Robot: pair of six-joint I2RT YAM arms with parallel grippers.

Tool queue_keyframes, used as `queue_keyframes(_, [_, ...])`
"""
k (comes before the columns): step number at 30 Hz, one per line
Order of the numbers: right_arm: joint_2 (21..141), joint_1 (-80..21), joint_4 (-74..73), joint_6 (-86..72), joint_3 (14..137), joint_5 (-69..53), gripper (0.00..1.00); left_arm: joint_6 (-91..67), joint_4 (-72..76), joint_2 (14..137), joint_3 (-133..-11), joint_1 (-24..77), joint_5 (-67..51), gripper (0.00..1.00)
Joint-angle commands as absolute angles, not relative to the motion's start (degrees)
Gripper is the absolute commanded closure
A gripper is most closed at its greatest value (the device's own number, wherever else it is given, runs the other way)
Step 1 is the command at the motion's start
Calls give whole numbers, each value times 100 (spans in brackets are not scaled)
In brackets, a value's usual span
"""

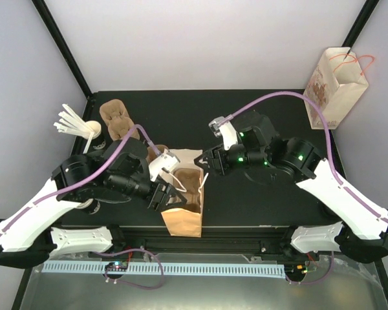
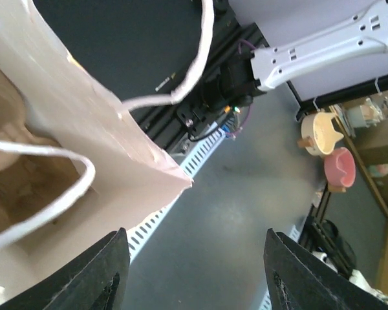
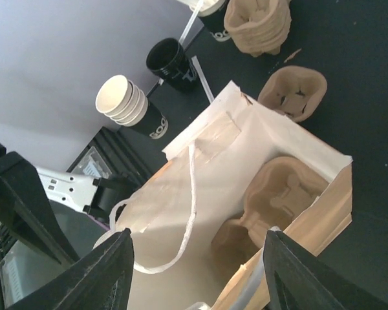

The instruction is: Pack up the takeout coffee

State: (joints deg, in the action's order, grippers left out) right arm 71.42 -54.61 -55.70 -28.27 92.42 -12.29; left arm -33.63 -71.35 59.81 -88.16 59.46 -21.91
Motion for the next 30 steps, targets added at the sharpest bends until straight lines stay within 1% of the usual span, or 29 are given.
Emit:
queue_keyframes(1, [7250, -5501, -5697, -2920, 9144, -1486, 43, -3725, -7017, 5861, -8596, 6138, -2634, 40])
queue_keyframes(4, [7232, -5509, -5734, -2910, 9034, -1389, 45, -3906, -6987, 5880, -8416, 6290, -2531, 40])
queue_keyframes(8, [7208, -5511, -5719, -2896, 8859, -1406, 49, -4239, -6526, 5826, -8000, 6346, -2303, 41])
queue_keyframes(12, [7186, -5519, -5739, -2892, 8749, -1426, 53, -4542, -6253, 5838, -7761, 6346, -1698, 38])
queue_keyframes(13, [7171, -5519, -5749, -2897, 8719, -1424, 55, -4615, -6180, 5824, -7708, 6346, -1512, 35])
queue_keyframes(16, [7095, -5527, -5765, -2889, 8608, -1454, 62, -4805, -5788, 5731, -7463, 6345, -996, 34])
queue_keyframes(18, [7005, -5528, -5769, -2873, 8506, -1467, 69, -4904, -5321, 5612, -7249, 6341, -790, 34])
queue_keyframes(20, [6913, -5528, -5775, -2866, 8392, -1451, 78, -5006, -4902, 5476, -7024, 6345, -509, 35])
queue_keyframes(22, [6835, -5528, -5774, -2867, 8289, -1463, 85, -5079, -4548, 5355, -6843, 6345, -64, 35])
queue_keyframes(23, [6796, -5528, -5757, -2867, 8248, -1467, 86, -5106, -4417, 5311, -6746, 6338, 104, 34])
queue_keyframes(26, [6733, -5528, -5748, -2851, 8178, -1491, 87, -5224, -4301, 5261, -6654, 6329, 492, 34])
queue_keyframes(27, [6720, -5528, -5747, -2843, 8170, -1506, 85, -5266, -4329, 5258, -6653, 6328, 606, 33])
queue_keyframes(28, [6703, -5528, -5753, -2827, 8158, -1511, 79, -5323, -4372, 5244, -6641, 6325, 735, 31])
queue_keyframes(29, [6699, -5525, -5750, -2815, 8156, -1514, 70, -5354, -4351, 5197, -6621, 6323, 848, 30])
queue_keyframes(30, [6690, -5518, -5752, -2792, 8150, -1512, 67, -5371, -4272, 5139, -6573, 6328, 940, 29])
